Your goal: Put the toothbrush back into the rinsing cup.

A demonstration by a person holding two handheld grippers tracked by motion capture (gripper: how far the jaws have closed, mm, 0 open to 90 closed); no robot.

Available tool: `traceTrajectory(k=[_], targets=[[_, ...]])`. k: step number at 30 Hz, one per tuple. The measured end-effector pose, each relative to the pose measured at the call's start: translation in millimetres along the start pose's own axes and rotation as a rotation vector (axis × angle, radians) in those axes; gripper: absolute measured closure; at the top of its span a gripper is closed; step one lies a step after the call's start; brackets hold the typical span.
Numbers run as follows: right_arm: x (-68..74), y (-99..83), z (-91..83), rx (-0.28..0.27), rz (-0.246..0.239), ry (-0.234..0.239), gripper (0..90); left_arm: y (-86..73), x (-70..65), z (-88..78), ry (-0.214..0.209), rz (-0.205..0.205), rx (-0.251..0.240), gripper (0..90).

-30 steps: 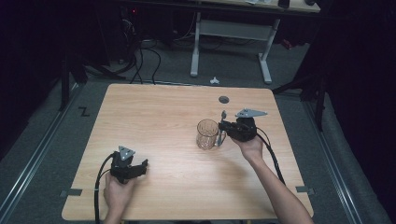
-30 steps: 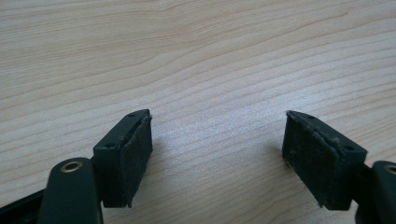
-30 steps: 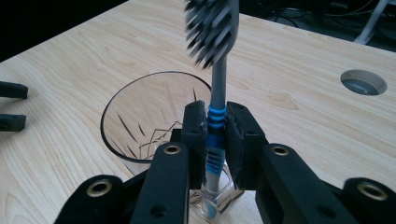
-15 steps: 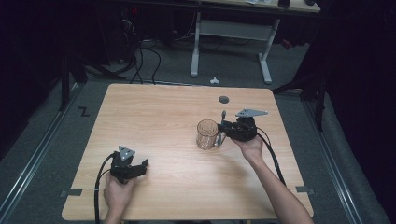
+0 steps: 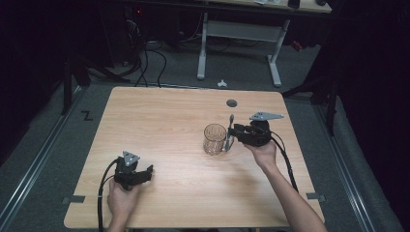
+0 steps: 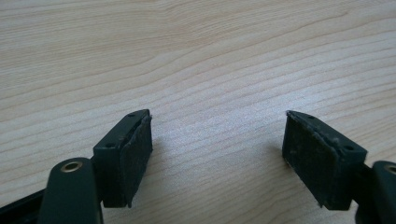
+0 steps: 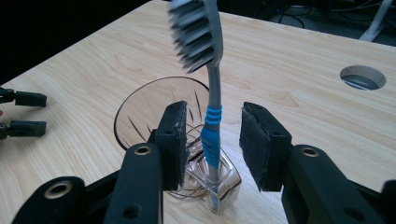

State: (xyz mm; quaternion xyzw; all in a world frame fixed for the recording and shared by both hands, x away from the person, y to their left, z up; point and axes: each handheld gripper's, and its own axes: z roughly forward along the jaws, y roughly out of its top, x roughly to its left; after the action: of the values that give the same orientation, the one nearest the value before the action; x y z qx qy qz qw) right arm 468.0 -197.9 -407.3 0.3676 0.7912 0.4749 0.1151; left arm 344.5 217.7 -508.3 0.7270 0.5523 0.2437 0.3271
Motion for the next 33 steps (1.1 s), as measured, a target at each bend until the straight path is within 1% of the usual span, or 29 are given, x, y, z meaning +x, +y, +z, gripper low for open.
traceTrajectory(k=[7, 18, 22, 26, 27, 33], targets=[[-1.8, 1.2, -7.2, 0.006, 0.002, -0.006, 61.6, 0.0, 0.0, 0.0, 0.0, 0.0, 0.0, 24.8], [-3.7, 2.1, -22.6, -0.006, 0.019, -0.021, 62.2, 0.0, 0.0, 0.0, 0.0, 0.0, 0.0, 24.8], [-5.4, -0.8, -28.6, -0.025, 0.023, -0.029, 62.5, 0.0, 0.0, 0.0, 0.0, 0.0, 0.0, 24.8], [-9.5, -5.4, -33.0, -0.033, 0.042, -0.035, 62.7, 0.0, 0.0, 0.0, 0.0, 0.0, 0.0, 24.8], [-10.1, -5.8, -34.3, -0.032, 0.048, -0.035, 62.7, 0.0, 0.0, 0.0, 0.0, 0.0, 0.0, 24.8], [-11.5, -5.1, -41.7, -0.049, 0.053, -0.035, 62.7, 0.0, 0.0, 0.0, 0.0, 0.0, 0.0, 24.8]])
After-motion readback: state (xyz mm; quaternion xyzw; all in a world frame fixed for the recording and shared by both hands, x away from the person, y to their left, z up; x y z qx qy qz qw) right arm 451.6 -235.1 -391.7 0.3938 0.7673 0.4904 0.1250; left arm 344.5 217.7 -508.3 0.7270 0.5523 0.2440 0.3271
